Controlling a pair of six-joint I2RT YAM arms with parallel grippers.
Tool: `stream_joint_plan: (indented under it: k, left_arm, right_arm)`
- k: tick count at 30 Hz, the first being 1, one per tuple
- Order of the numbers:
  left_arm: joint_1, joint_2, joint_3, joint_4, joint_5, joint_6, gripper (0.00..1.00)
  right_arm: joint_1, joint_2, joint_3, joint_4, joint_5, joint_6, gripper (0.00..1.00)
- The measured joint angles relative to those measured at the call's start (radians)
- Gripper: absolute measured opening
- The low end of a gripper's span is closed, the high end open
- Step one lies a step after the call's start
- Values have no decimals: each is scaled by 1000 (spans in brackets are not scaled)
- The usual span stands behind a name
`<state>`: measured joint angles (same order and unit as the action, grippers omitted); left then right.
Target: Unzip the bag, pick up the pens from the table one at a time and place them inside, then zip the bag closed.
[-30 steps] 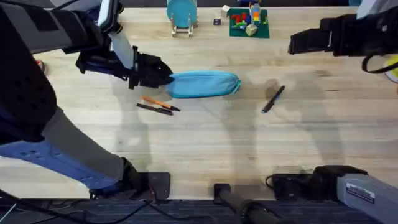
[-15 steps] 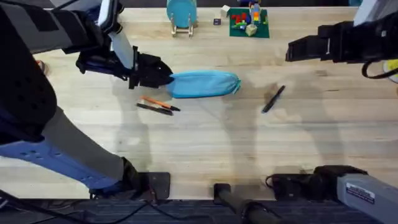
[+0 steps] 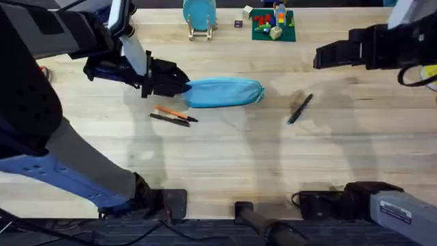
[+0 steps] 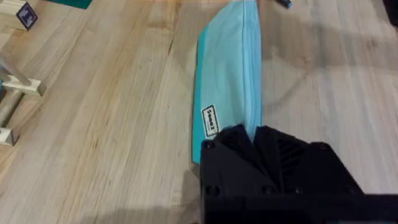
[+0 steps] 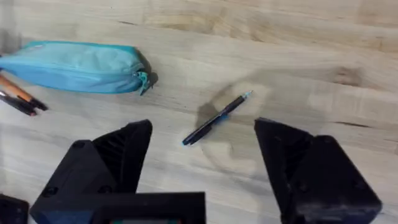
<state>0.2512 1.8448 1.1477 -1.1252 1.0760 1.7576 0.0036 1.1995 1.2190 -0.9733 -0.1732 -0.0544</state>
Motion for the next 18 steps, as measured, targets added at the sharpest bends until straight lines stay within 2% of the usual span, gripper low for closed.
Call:
stream_joint_plan:
  k: [18]
  left_arm:
    - [0,0,0,0,-3,0,43]
  right_arm:
    - [0,0,0,0,-113,-264,996]
